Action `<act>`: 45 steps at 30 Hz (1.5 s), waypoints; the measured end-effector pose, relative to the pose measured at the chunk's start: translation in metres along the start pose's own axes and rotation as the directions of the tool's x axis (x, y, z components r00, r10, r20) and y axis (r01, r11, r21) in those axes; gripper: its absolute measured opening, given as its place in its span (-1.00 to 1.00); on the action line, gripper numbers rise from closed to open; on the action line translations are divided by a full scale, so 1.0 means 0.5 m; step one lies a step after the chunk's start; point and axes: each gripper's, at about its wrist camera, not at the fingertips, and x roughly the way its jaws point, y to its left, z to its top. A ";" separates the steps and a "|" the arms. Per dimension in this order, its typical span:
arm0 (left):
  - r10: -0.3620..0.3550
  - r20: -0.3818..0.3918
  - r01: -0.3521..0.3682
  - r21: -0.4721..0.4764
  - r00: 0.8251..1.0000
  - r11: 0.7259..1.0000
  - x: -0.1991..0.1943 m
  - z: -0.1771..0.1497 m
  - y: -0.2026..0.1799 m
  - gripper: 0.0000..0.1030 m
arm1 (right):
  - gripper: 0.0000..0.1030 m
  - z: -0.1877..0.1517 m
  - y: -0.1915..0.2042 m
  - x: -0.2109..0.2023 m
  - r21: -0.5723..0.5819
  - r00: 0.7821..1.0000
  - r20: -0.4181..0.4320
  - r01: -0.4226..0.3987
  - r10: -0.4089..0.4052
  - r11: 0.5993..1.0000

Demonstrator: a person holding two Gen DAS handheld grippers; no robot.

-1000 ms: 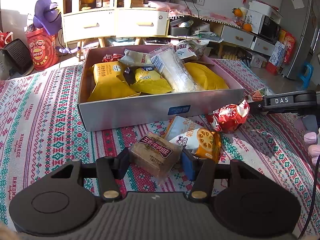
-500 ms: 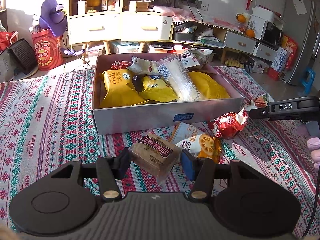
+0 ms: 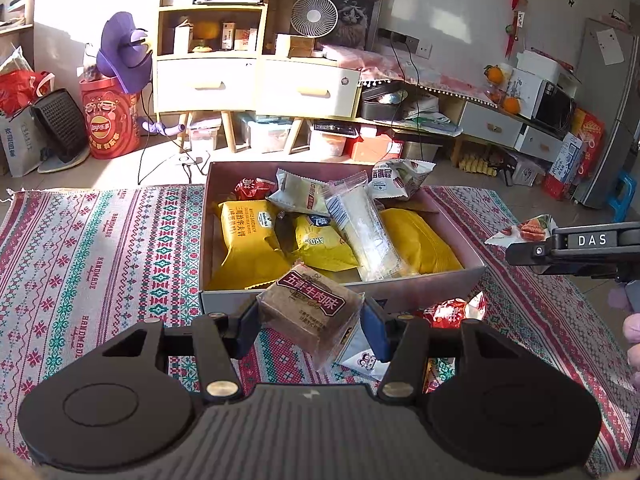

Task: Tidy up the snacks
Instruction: 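Carry the brown bread pack and paper-wrapped pastry over the box with both grippers, then lower both grippers into the box and open them to release both snacks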

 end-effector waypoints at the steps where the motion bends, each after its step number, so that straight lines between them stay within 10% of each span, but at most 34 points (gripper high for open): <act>1: 0.000 0.002 0.000 0.001 1.000 1.000 0.004 0.004 -0.003 0.16 | -0.04 0.003 0.003 0.000 0.000 1.000 0.004 -0.004 0.004 1.000; 45: -0.036 -0.098 0.036 0.001 0.995 0.999 0.151 0.048 0.007 0.33 | 0.19 0.053 0.088 0.128 -0.082 0.979 0.020 -0.199 0.201 0.977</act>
